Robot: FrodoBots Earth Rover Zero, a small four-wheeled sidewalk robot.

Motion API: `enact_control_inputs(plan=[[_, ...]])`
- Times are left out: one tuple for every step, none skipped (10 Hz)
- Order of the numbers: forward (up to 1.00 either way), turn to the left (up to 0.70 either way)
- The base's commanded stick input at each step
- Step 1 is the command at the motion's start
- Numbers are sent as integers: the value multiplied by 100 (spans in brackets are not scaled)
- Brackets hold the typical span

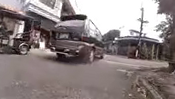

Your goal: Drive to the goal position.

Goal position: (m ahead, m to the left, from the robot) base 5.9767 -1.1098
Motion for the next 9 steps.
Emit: enact_control_inputs(plan=[[70, 6], [70, 3], [70, 0], [70, 0], [70, 0], [70, 0], [70, -21], [70, -35], [70, -35]])
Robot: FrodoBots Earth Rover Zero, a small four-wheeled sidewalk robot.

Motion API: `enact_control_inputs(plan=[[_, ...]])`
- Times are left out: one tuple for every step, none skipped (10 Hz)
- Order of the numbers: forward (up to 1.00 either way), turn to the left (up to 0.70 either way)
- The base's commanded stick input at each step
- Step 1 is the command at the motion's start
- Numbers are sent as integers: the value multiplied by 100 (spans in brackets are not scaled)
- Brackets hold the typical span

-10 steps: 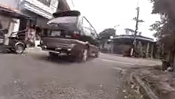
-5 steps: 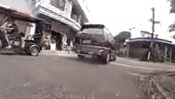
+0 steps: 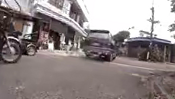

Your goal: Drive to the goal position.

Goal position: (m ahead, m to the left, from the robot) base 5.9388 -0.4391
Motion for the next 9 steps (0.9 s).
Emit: enact_control_inputs(plan=[[70, -35], [70, 0], [70, 0], [70, 0], [70, 0], [70, 0], [70, 0], [70, 0], [70, 0]])
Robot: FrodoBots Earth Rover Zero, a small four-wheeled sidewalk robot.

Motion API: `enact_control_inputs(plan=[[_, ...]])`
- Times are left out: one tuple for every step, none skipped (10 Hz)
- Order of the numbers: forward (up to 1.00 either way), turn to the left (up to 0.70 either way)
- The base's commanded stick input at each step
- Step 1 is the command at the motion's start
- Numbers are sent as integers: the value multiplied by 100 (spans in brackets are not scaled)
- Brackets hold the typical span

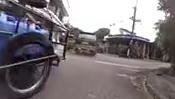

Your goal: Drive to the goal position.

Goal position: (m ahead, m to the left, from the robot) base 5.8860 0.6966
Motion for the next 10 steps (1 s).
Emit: enact_control_inputs(plan=[[70, 0], [70, 0], [70, 0], [70, 0], [70, 0], [70, 0], [70, 0], [70, 0], [70, 0], [70, 0]])
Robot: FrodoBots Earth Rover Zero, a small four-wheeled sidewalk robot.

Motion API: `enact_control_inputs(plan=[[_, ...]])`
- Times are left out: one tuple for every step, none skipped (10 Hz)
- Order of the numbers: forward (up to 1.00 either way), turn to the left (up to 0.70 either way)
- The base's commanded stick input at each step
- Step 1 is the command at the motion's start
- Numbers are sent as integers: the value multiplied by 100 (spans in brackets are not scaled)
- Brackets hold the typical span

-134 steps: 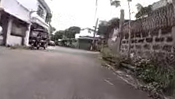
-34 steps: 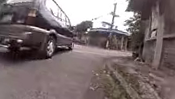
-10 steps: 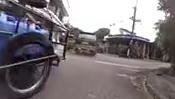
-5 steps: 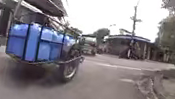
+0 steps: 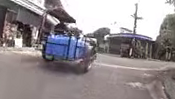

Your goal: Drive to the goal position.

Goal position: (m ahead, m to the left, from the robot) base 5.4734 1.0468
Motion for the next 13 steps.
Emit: enact_control_inputs(plan=[[70, 0], [70, -28], [70, -31], [70, -25], [70, -20], [70, -14], [70, -6], [70, 0], [70, 0], [70, 0], [70, 0], [70, 0], [70, 0]])
